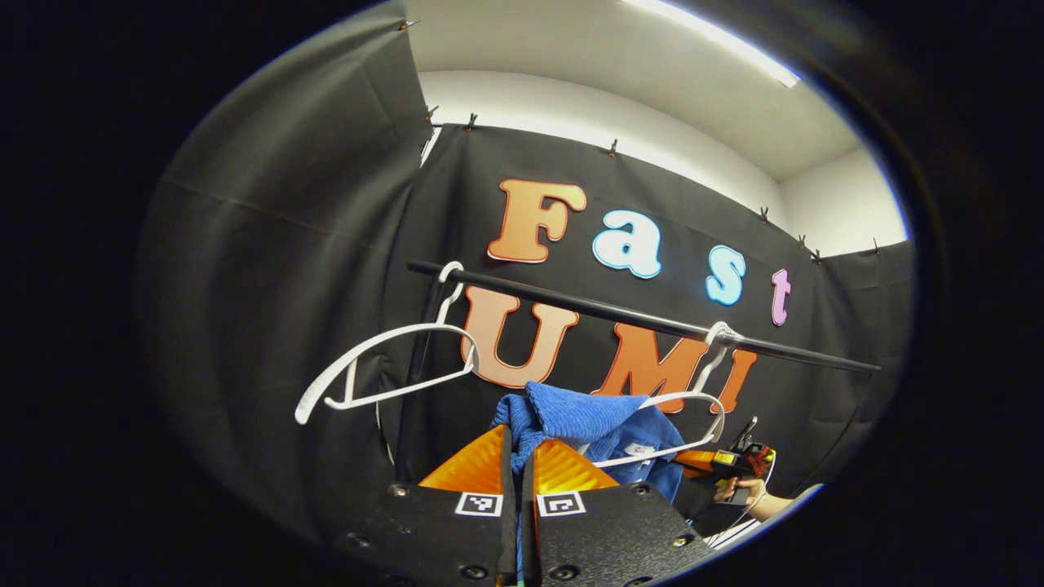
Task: Grasp the clothes on the hanger with both hands and then place them into the laundry hamper below.
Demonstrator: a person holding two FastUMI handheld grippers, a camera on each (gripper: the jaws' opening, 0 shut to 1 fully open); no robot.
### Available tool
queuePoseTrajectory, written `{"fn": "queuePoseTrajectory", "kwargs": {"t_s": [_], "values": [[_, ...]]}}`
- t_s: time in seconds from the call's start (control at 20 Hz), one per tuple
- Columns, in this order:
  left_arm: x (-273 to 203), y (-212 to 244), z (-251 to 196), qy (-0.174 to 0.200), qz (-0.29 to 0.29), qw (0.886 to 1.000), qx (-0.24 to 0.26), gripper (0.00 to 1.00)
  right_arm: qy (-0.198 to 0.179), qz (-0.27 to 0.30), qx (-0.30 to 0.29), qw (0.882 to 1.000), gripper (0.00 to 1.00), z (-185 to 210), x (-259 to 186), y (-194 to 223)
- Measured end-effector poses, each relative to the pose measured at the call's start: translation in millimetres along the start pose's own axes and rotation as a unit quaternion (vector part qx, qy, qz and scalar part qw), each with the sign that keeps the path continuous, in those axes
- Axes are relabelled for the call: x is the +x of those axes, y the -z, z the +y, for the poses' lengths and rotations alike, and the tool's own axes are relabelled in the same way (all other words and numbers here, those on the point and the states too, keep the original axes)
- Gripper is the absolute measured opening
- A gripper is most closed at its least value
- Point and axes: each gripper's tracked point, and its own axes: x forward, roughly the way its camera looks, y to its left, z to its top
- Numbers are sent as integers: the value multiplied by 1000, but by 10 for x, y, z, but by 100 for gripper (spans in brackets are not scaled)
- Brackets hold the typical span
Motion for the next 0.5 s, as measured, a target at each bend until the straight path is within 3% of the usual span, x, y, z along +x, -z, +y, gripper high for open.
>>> {"fn": "queuePoseTrajectory", "kwargs": {"t_s": [0.15,0.3,0.5], "values": [[-33,29,102,-16,2,1000,0,0,13,9,3,1000,7,-108,48,178],[-157,83,427,-72,-2,997,4,0,33,26,-10,999,7,-189,99,472],[-383,264,555,-95,11,995,4,2,44,38,-25,998,8,-218,87,714]]}}
